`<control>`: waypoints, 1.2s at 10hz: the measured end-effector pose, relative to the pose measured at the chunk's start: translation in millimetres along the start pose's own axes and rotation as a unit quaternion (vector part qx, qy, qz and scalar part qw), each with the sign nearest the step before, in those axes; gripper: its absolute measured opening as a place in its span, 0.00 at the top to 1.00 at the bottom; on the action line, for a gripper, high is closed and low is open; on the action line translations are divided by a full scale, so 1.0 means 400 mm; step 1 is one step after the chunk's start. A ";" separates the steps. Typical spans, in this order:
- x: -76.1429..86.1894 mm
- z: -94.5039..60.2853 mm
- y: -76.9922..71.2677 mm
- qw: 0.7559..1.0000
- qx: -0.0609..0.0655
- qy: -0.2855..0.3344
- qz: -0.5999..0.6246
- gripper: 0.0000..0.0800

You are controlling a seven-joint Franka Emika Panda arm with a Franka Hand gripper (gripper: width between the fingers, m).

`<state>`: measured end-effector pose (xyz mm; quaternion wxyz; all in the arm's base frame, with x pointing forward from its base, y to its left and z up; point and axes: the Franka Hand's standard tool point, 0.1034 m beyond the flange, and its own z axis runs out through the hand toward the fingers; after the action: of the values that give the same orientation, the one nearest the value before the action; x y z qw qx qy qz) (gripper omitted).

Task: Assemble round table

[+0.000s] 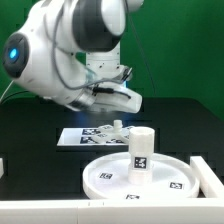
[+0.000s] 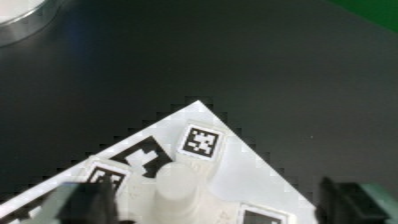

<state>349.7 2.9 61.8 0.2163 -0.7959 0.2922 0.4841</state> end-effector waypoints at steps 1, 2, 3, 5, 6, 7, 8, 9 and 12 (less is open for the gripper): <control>0.015 0.019 0.008 1.000 0.004 -0.010 0.007 0.21; 0.023 0.035 -0.001 1.000 -0.003 -0.002 0.006 0.20; 0.022 0.034 -0.003 1.000 -0.003 -0.003 0.004 0.20; 0.023 0.035 -0.001 1.000 -0.003 -0.003 0.005 0.19; 0.024 0.045 0.003 1.000 0.000 -0.008 0.009 0.19; 0.040 0.082 0.021 0.999 0.006 -0.026 0.025 0.19; 0.057 0.113 0.034 0.999 0.006 -0.039 0.037 0.19; 0.063 0.125 0.039 0.998 0.004 -0.043 0.041 0.19; 0.064 0.121 0.038 0.998 0.004 -0.042 0.040 0.19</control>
Offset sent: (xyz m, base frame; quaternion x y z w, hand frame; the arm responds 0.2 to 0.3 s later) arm 0.0000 0.0000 0.0000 0.0000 0.0000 0.0000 1.0000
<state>317.5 15.4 16.7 0.2122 -0.7619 0.3166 0.5237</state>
